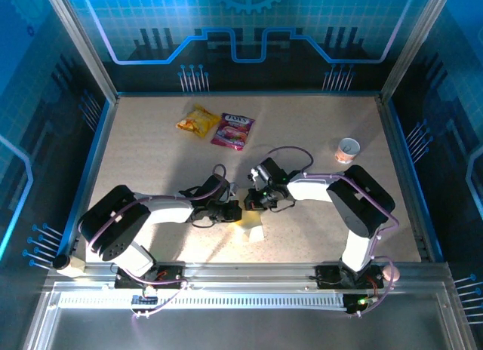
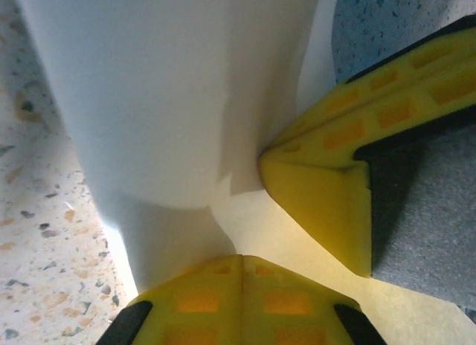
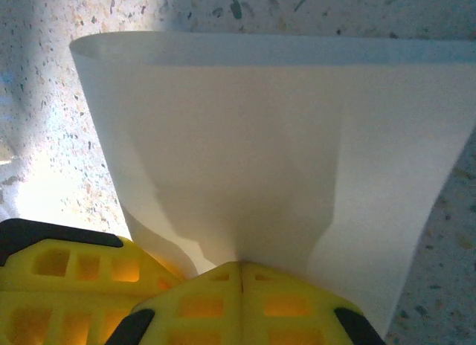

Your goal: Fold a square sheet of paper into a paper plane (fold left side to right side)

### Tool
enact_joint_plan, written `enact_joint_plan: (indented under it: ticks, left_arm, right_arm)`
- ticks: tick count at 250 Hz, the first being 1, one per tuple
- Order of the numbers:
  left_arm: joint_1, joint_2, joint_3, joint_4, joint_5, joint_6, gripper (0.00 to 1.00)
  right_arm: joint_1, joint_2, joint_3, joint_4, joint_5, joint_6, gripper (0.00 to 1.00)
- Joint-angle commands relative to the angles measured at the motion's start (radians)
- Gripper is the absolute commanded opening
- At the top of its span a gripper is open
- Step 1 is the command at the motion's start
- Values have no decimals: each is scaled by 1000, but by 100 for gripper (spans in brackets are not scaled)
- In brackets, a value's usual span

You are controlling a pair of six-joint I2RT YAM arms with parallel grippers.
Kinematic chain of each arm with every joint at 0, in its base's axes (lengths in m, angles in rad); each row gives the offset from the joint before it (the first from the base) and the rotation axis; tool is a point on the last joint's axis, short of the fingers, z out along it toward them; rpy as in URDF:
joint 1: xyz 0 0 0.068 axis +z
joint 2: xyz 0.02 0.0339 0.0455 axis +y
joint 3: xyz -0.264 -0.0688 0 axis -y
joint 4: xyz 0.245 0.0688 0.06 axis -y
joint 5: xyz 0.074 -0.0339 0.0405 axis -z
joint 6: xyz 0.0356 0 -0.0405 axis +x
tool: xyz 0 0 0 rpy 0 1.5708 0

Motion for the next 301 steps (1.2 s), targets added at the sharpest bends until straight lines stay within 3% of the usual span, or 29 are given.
enact_joint_plan:
  ticks: [1,178,244,301]
  left_arm:
    - [-10,8,-4,-46,-19,27,5]
    - [-51,-191,-200,-75,2,-49,6]
    - [24,-301,-127,-116,20,-50,9]
    - [45,-217,-49,-56,65,-30,8]
  right_arm:
    - [-11,44,3,-44,31,-2,0]
    - [-69,68,-59,-102,89,1,0]
    - [-71,62,-98,-47,86,31,0]
    - [-71,67,-94,-41,98,37,0]
